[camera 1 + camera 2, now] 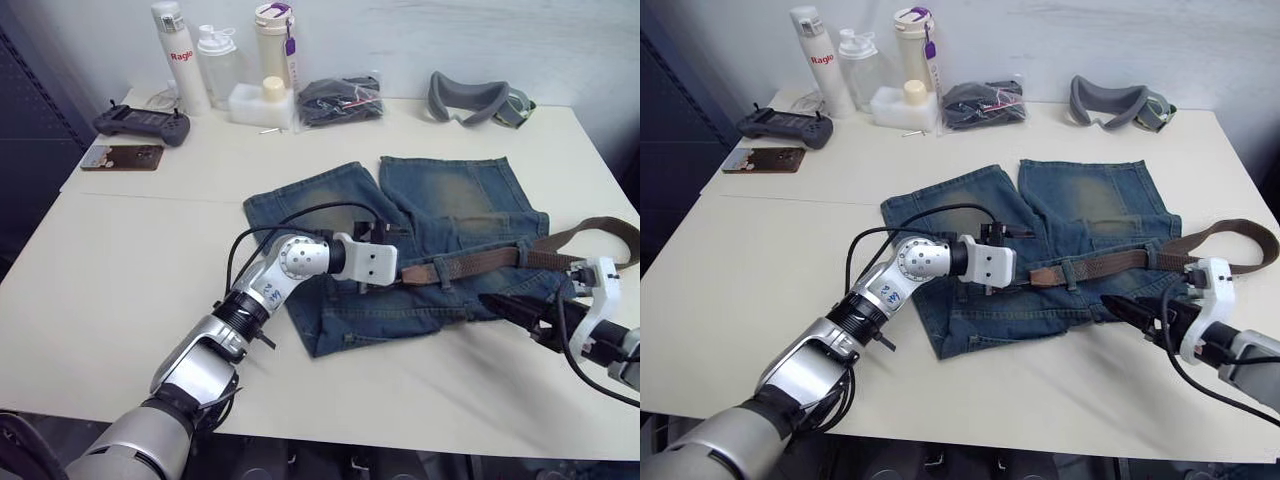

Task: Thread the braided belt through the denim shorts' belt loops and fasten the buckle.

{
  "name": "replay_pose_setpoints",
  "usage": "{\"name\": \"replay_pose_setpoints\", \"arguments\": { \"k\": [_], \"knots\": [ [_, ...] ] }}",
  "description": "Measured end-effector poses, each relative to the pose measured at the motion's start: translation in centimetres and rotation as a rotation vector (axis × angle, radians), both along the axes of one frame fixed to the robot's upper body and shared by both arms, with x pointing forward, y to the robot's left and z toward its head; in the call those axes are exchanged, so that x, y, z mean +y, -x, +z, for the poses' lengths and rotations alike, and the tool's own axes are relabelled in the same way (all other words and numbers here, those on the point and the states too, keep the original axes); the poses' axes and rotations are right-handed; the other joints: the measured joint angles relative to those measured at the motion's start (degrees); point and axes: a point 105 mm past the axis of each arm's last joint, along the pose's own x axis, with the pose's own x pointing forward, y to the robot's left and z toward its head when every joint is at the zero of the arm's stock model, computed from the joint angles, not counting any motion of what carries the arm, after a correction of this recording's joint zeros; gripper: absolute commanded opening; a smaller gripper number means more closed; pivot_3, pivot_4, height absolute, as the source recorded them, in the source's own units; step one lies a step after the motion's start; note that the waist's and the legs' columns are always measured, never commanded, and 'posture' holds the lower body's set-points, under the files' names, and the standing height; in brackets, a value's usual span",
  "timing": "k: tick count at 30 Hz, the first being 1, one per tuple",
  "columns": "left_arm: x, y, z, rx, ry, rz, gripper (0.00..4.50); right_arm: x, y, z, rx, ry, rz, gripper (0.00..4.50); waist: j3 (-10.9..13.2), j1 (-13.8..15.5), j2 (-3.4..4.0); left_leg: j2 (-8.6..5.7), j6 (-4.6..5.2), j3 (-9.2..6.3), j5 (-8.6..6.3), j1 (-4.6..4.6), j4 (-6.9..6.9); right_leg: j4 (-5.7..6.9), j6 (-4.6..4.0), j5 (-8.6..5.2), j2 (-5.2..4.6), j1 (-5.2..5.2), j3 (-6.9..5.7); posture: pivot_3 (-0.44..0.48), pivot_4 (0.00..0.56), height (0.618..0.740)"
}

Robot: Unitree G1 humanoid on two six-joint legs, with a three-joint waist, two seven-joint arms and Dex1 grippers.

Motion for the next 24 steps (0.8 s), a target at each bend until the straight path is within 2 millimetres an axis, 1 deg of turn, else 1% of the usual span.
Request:
{"name": "replay_pose_setpoints", "arguments": {
  "k": [4, 7, 9, 13, 16, 17, 19, 20, 22, 24],
  "knots": [
    [-0.5, 0.5, 0.2, -0.023, 0.015, -0.036, 4.5, -0.4, 0.0, 0.2, -0.006, 0.006, -0.025, 4.42, 0.0, -0.1, 0.0, 0.0, -0.06, -0.01, 0.04, 0.08, 0.01, 0.1, -0.01, 0.0, 0.01, 0.02, 0.0, 0.0, 0.15, 0.683],
    [-1.0, 0.5, -0.1, -0.019, 0.011, -0.051, 4.5, -0.6, -0.1, 0.1, -0.004, 0.004, -0.037, 4.42, 0.0, 0.0, -0.01, 0.0, -0.06, -0.01, 0.04, 0.06, 0.03, 0.09, -0.01, 0.0, 0.01, 0.01, 0.0, 0.0, 0.15, 0.683],
    [-1.4, 0.3, -0.1, -0.06, -0.026, -0.072, 4.5, -0.7, -0.2, 0.1, -0.003, 0.004, -0.049, 4.42, 0.0, 0.0, -0.01, -0.01, -0.03, 0.0, 0.02, 0.03, 0.03, 0.06, -0.01, 0.0, 0.0, 0.01, 0.0, 0.0, 0.15, 0.683],
    [-2.3, 0.5, 0.3, -0.118, -0.02, -0.106, 4.5, -0.9, -0.5, 0.2, -0.008, 0.002, -0.063, 4.42, 0.0, 0.0, -0.01, -0.01, 0.01, 0.0, -0.01, 0.02, 0.02, 0.02, 0.01, -0.01, 0.0, 0.01, 0.0, 0.0, 0.15, 0.683],
    [-2.4, 0.6, 0.1, -0.126, -0.016, -0.117, 3.64, -1.2, -0.6, 0.2, -0.008, 0.015, -0.079, 4.5, 0.0, -0.1, -0.02, -0.01, 0.01, 0.01, -0.01, 0.02, 0.02, 0.04, 0.01, -0.01, 0.01, -0.01, 0.0, 0.0, 0.15, 0.683],
    [-2.3, 0.6, 0.0, -0.125, -0.017, -0.121, 3.21, -1.4, -0.7, 0.3, -0.018, 0.027, -0.097, 4.24, 0.0, -0.1, -0.02, -0.01, 0.01, 0.01, 0.0, 0.02, 0.03, 0.06, 0.01, -0.01, 0.01, -0.01, 0.0, 0.0, 0.15, 0.683],
    [-2.3, 0.7, -0.1, -0.128, -0.019, -0.128, 2.37, -2.1, -1.7, 1.0, -0.078, 0.038, -0.155, 3.7, 0.0, -0.2, -0.05, -0.01, -0.02, 0.02, 0.01, 0.04, 0.06, 0.1, 0.0, 0.0, 0.0, -0.01, 0.0, 0.0, 0.15, 0.683],
    [-2.3, 0.7, -0.1, -0.129, -0.021, -0.134, 2.01, -2.5, -2.1, 1.3, -0.105, 0.052, -0.182, 3.31, 0.0, -0.1, -0.04, -0.01, -0.02, 0.01, 0.01, 0.05, 0.08, 0.11, 0.0, 0.0, 0.0, 0.0, 0.0, 0.0, 0.15, 0.683],
    [-2.3, 0.9, -0.3, -0.129, -0.034, -0.144, 1.1, -3.0, -2.7, 1.7, -0.137, 0.123, -0.206, 2.37, 0.0, -0.1, -0.03, -0.01, -0.02, 0.01, 0.01, 0.04, 0.09, 0.11, 0.0, 0.0, 0.0, 0.0, 0.0, 0.0, 0.15, 0.683],
    [-2.1, 0.9, -0.5, -0.128, -0.05, -0.147, 0.1, -2.9, -3.1, 1.3, -0.128, 0.194, -0.187, 1.24, 0.0, -0.1, -0.03, -0.01, -0.02, 0.01, 0.01, 0.03, 0.07, 0.08, 0.0, 0.0, 0.01, -0.01, 0.0, 0.0, 0.15, 0.683]
  ]
}}
